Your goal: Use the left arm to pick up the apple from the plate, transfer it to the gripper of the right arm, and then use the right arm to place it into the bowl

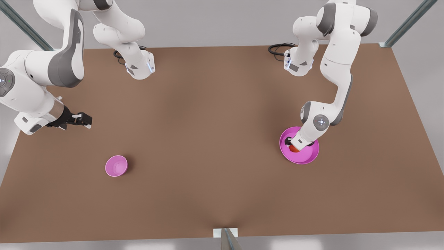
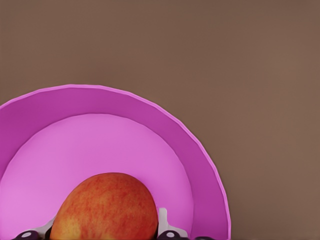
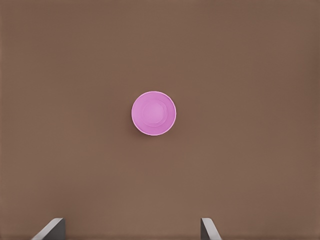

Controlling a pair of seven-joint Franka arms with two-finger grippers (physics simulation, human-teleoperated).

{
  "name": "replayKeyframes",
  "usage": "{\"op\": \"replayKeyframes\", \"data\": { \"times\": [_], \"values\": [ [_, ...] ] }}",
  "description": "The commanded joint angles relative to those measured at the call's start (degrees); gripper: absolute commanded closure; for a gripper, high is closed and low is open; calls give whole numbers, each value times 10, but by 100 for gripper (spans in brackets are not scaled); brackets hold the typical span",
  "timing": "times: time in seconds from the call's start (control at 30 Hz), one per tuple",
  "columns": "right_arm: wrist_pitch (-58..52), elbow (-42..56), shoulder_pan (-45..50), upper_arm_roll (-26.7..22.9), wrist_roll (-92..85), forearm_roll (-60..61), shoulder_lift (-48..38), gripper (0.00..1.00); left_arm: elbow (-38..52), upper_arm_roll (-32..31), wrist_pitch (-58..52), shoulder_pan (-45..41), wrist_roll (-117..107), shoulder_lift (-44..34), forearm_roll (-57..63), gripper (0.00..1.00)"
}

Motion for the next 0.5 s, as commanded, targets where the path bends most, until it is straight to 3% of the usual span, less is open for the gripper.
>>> {"op": "replayKeyframes", "data": {
  "times": [0.0, 0.3, 0.47],
  "values": [
    [0, 0, 0, 0, -1, 0, -1, 0, 0, 0, 3, 0, -7, 0, 0, 13],
    [2, 0, 3, 2, 5, 1, -1, 0, 6, 0, 3, -1, -6, -1, 1, 19],
    [1, -1, 4, 2, 5, 14, -1, 0, 44, -9, -98, -5, 113, -99, -1, 23]
  ]
}}
